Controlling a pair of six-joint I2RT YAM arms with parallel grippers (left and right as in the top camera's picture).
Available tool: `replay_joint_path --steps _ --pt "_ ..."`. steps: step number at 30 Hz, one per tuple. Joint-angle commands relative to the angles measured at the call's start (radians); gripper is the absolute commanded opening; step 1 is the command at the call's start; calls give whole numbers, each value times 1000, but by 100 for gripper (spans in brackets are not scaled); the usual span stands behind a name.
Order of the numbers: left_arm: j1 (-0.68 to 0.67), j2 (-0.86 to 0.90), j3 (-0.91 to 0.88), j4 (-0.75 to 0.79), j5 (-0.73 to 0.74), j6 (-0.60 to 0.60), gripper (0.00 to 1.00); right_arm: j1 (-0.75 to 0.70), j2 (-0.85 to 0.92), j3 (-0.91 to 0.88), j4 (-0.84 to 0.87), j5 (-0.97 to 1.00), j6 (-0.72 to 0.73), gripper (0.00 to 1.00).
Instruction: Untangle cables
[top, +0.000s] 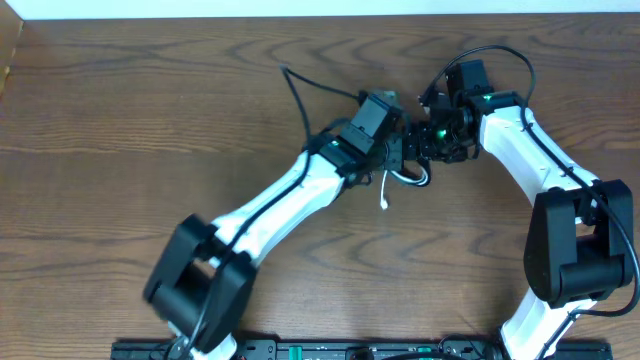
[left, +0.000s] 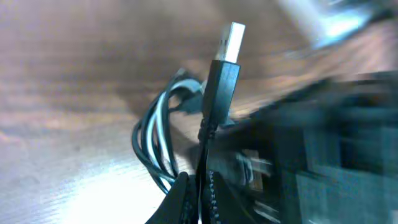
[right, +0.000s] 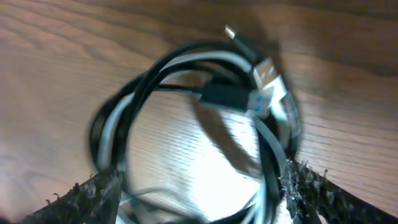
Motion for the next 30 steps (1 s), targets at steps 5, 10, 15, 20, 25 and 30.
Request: replay_joint_path --steps 5,10,15,20,25,30 --pt "22 -80 1 -11 18 97 7 -2 3 0 22 -96 -24 76" --pt "36 -88 1 -10 16 97 7 -1 3 0 23 -97 -8 75" --pt "71 -88 1 -14 16 87 7 -11 3 9 10 -98 -75 75" --pt "108 -106 1 -8 67 30 7 -12 2 20 -31 -164 -214 75" --pt "143 -151 3 -6 149 -6 8 -11 2 20 -76 -357 -480 71" --pt "202 -190 3 -2 228 -122 7 -8 2 20 -113 -521 -697 70"
